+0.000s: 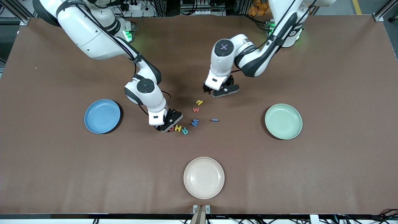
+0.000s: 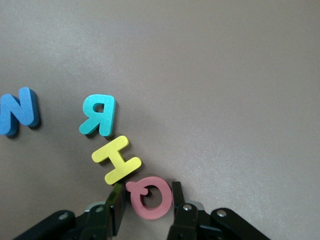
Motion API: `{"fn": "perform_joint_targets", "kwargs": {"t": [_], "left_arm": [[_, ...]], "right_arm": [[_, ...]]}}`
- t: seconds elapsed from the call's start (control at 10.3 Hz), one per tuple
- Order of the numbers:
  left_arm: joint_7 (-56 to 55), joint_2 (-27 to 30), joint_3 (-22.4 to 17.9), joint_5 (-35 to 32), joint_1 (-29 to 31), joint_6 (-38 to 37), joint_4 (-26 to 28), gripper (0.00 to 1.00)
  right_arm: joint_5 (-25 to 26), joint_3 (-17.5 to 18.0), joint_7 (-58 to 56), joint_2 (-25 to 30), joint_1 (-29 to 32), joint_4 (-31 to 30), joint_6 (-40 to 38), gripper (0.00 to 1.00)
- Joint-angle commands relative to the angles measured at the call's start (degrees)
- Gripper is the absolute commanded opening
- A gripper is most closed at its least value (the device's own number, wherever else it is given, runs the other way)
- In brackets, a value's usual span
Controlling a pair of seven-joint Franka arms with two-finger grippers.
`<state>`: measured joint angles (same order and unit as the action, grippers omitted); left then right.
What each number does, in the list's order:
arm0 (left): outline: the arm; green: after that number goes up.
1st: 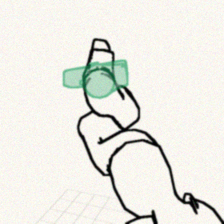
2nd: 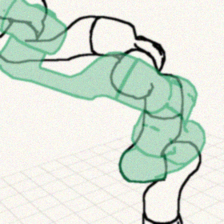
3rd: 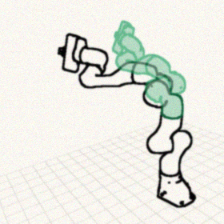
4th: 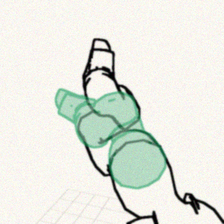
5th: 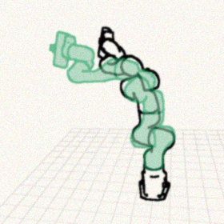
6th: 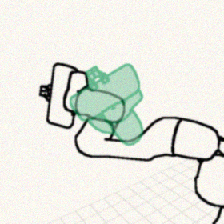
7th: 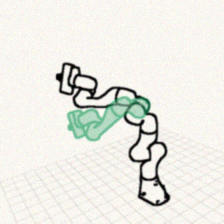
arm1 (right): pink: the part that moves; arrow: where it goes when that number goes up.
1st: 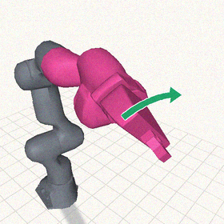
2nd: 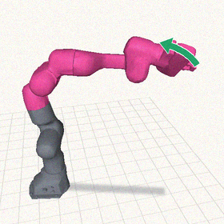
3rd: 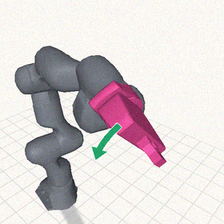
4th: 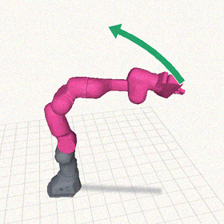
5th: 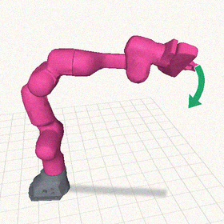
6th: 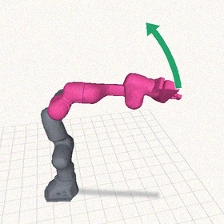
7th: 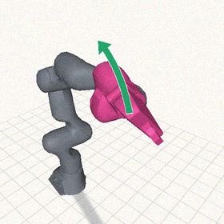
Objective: Sort uppercase to blue plate, lowercase to green plate
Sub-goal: 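Lift the Q with the right gripper while the left gripper grasps blue E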
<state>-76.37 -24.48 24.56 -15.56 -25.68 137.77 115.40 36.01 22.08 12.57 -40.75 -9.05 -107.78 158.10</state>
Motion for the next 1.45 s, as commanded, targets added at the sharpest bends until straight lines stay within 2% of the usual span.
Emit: {"fn": "perform_joint_targets", "kwargs": {"t": [0.0, 0.39, 0.48, 0.68, 0.87, 0.97, 1.16, 1.36], "left_arm": [[-6.67, -3.98, -0.21, -5.70, -3.31, -0.14, -2.37, 1.00], [-7.57, -5.92, -0.21, -6.94, -6.65, -0.14, -2.55, 1.00], [-7.57, -6.01, -0.21, -7.12, -6.75, 0.21, -2.46, 1.00], [-7.40, -6.10, -0.12, -10.70, -6.67, 3.36, -1.93, 1.00], [-6.78, -7.24, -0.04, -13.52, -6.75, 4.95, -2.11, 1.00], [-6.43, -8.55, -0.03, -14.23, -7.27, 5.22, -2.46, 1.00], [-5.99, -10.66, -0.03, -16.52, -7.19, 6.01, -2.29, 1.00], [-3.62, -11.90, 0.14, -16.61, -7.10, 6.10, -2.02, 1.00]], "right_arm": [[2.04, -0.37, 1.14, -1.26, -0.09, 1.17, 0.36, 0.32], [3.53, -0.45, -0.35, -0.56, 0.88, 1.43, -0.42, 0.31], [3.89, -0.54, -2.44, -0.04, 2.88, 1.43, -1.38, 0.31], [3.81, -0.28, -10.86, 1.54, 7.53, 1.35, -5.68, 0.31], [2.76, 0.07, -18.08, 4.70, 11.50, 1.17, -13.22, 0.31], [0.32, 0.16, -20.89, 6.63, 12.56, 1.00, -17.17, 0.30], [-8.54, -0.10, -30.19, 11.37, 13.53, 0.99, -25.08, 0.29], [-14.10, -0.28, -33.75, 16.03, 15.29, 0.30, -33.61, 0.29]]}}
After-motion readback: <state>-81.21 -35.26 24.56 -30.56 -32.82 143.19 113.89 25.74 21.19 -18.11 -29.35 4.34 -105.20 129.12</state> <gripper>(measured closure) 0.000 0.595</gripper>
